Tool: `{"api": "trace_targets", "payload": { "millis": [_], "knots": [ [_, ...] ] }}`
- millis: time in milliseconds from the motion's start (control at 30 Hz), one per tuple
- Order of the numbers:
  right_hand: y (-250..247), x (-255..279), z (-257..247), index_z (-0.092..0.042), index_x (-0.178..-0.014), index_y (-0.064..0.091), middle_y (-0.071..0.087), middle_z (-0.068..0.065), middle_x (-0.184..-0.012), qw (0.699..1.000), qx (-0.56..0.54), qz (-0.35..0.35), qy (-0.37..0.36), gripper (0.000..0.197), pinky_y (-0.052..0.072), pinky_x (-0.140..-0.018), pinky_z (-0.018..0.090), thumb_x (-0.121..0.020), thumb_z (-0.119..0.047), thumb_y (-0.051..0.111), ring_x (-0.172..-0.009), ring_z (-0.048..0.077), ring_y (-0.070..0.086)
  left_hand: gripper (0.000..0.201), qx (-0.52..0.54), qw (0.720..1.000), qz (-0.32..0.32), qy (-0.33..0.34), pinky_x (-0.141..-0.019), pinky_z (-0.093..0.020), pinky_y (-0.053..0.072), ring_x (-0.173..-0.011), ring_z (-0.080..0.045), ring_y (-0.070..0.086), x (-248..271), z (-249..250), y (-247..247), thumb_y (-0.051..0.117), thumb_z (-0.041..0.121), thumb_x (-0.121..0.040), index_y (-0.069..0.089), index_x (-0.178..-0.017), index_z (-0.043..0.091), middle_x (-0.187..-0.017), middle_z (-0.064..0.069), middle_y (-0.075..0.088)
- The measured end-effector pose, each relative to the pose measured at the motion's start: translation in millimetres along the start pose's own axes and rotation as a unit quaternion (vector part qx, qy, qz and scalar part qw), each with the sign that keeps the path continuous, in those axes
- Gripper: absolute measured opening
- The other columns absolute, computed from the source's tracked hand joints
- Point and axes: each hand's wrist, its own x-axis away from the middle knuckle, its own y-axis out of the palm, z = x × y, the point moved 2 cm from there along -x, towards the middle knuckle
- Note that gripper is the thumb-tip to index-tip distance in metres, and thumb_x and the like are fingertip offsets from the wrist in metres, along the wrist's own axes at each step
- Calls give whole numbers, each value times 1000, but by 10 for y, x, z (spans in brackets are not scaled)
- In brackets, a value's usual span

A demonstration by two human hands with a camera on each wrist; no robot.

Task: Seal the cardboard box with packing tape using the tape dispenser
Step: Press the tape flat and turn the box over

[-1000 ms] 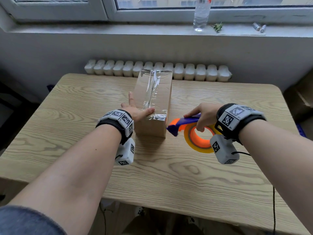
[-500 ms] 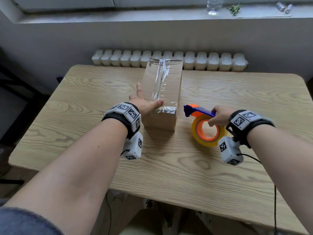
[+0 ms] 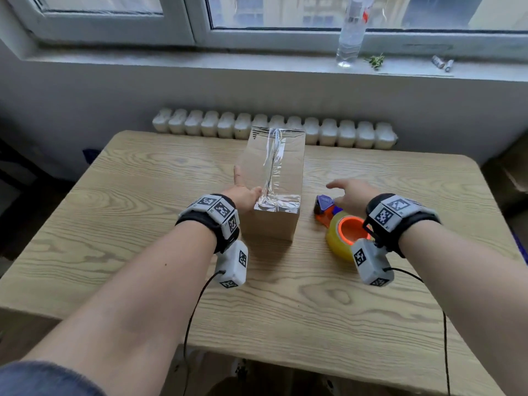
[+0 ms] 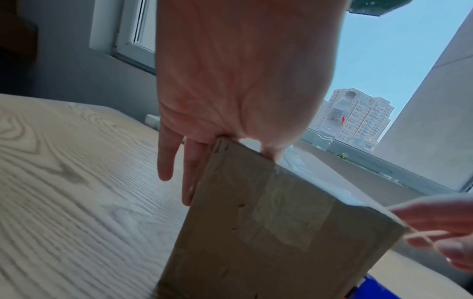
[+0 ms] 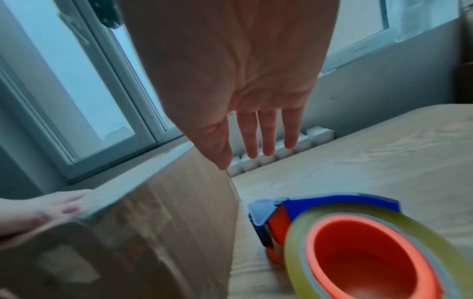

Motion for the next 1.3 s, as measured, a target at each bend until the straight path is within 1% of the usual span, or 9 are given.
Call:
{"api": "trace_targets", "payload": {
  "millis": [167,300,367,467,667,967,1066,1200,1300],
  "knots": [
    [-195,77,-434,-27,-138,47,48,3,-144,998,16,34,-52,48,43,-96,32,-93,-12,48,-127,23,49,72,15,1000,1,18,-117,-35,19,-144,-32,26,94,-13,-178,31,38,-103,-16,-152,13,-158,-22,17],
    [-222,138,-654,-29,-137,48,48,-1,-145,995,21,61,-79,44,42,-93,29,-95,-16,46,-125,20,51,75,-41,989,66,126,-115,-45,30,-139,-33,36,32,-47,-307,43,38,-98,-3,-155,18,-154,-16,31],
    [-173,144,-742,-29,-135,50,49,-2,-144,992,30,65,-102,41,38,-104,32,-96,-21,48,-129,19,47,66,-85,975,88,183,-119,-45,22,-144,-30,25,42,-40,-361,39,36,-100,4,-154,21,-158,-12,23],
    [-89,171,-847,-29,-135,50,47,0,-144,990,42,58,-121,40,35,-109,37,-95,-29,50,-132,20,43,62,-134,958,85,237,-122,-41,11,-149,-25,10,52,-33,-378,35,39,-101,8,-154,23,-162,-6,10],
    [74,143,-911,-35,-141,42,31,6,-155,991,56,34,-112,49,24,-116,37,-93,-42,51,-141,25,31,81,-213,932,78,284,-122,-37,12,-150,-20,5,-73,-137,-292,48,54,-90,11,-154,21,-163,-4,3],
    [116,170,-964,-34,-129,57,47,0,-144,989,83,71,-103,52,35,-107,34,-82,-55,62,-130,20,46,100,-269,904,95,318,-120,-36,12,-151,-19,4,-72,-183,-309,45,74,-79,11,-155,19,-163,-4,1],
    [143,183,-1041,-29,-122,62,60,-1,-127,985,100,85,-108,54,43,-97,34,-79,-61,61,-116,19,55,99,-294,889,125,327,-120,-37,17,-150,-22,11,-54,-158,-321,43,76,-78,18,-153,18,-162,-8,9],
    [140,191,-1108,-22,-108,67,66,-2,-110,983,124,83,-106,55,47,-89,34,-74,-65,60,-103,19,59,93,-311,876,147,338,-114,-38,31,-145,-23,26,-32,-113,-344,54,72,-75,36,-146,15,-157,-10,26],
    [154,200,-1169,-16,-95,67,66,1,-99,979,142,94,-115,51,44,-81,32,-73,-62,62,-95,21,59,86,-311,872,160,341,-113,-37,33,-144,-23,28,-17,-96,-340,60,66,-75,42,-141,14,-156,-11,29]
  ]
}}
